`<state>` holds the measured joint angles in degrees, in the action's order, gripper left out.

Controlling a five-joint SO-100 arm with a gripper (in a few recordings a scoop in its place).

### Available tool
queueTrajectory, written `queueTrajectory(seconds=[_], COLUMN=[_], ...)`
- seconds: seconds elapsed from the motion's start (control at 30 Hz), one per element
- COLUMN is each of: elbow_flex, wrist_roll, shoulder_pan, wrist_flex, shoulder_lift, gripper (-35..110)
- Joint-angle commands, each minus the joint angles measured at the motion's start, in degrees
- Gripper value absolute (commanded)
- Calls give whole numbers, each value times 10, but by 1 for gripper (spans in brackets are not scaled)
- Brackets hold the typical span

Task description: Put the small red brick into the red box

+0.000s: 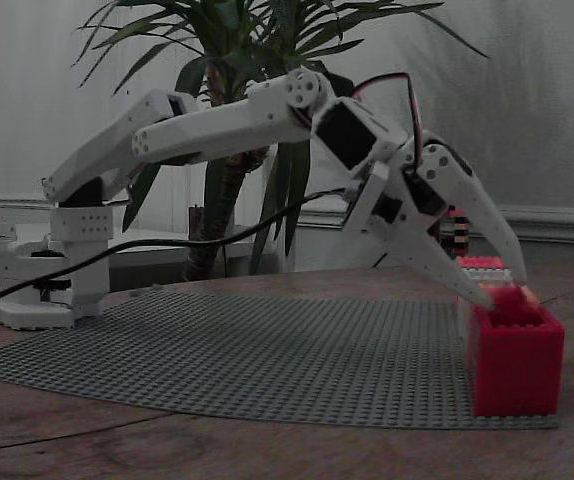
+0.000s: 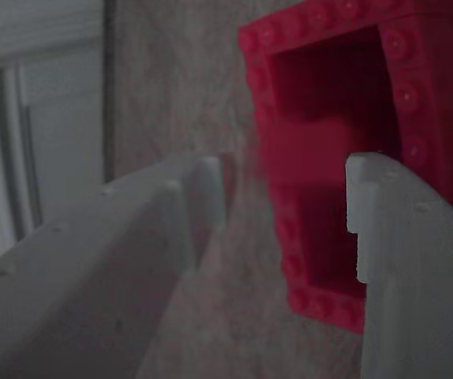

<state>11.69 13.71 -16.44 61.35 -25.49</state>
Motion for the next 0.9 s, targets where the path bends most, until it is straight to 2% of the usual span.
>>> queueTrajectory(seconds=[0.0,0.27,0.47,0.6,0.87], elbow_flex=[-40,-41,44,214,737], wrist_roll=[9,1,0,20,-3], shoulder_pan=[9,10,27,48,117], wrist_flex=[-6,15,50,52,-45], shoulder_lift=[-33,-64,-206,-346,-700], gripper=[14,9,0,0,0])
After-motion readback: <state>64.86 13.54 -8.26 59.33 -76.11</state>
